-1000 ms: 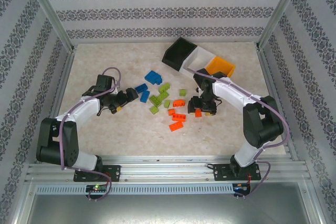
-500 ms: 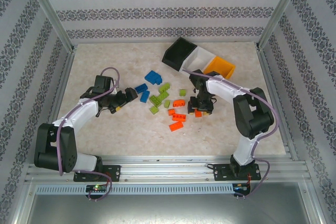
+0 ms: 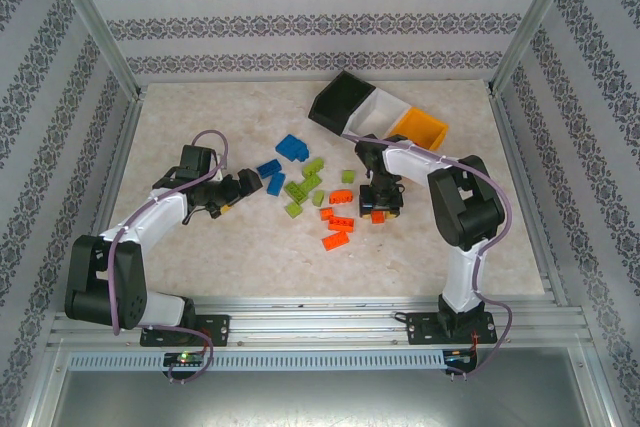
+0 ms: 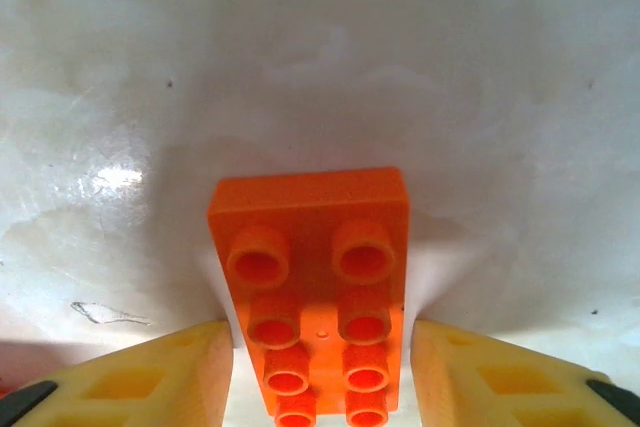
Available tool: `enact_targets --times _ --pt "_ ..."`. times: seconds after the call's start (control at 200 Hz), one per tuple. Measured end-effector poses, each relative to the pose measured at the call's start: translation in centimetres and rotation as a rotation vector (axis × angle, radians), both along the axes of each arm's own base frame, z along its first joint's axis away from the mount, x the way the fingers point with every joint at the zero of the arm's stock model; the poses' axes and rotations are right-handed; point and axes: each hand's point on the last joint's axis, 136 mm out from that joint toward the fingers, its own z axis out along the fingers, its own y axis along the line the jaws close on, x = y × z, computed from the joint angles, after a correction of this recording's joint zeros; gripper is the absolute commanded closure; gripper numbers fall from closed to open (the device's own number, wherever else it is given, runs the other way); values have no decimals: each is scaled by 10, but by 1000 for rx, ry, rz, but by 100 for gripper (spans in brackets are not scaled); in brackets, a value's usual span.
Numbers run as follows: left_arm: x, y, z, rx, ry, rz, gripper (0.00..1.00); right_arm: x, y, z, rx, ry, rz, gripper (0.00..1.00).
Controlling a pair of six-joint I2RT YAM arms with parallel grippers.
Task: Sort the legos into containers by color
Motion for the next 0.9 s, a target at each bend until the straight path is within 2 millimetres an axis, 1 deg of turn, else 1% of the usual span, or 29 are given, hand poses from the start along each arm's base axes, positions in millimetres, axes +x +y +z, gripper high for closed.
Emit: enact_targets --times 0.115,0.22,0.32,0.415,0.515,0.635,0.689,0.764,0.839,0.899 --pt "0 0 0 0 0 1 0 1 -1 0 -3 -4 10 63" --pt "0 1 0 1 1 5 0 1 0 1 -1 -8 13 68" --pt "0 1 0 -1 2 7 0 3 -1 3 -4 -20 13 69" --pt "0 1 0 -3 3 11 0 7 -5 12 4 -48 -2 69" --pt "0 1 0 -5 5 14 0 16 -13 34 30 -112 -36 70" --pt "0 0 -1 -9 10 19 0 34 -29 71 63 -209 -101 70" --pt "1 0 -2 -11 14 20 0 48 -38 89 77 -260 -137 70" --pt "0 0 -4 -12 21 20 0 68 -53 108 91 -317 -189 70" --pt "0 -1 -6 -13 26 19 0 86 -68 123 100 -356 -236 70" --pt "0 -1 -6 -15 28 17 0 104 -79 134 104 -391 -270 70"
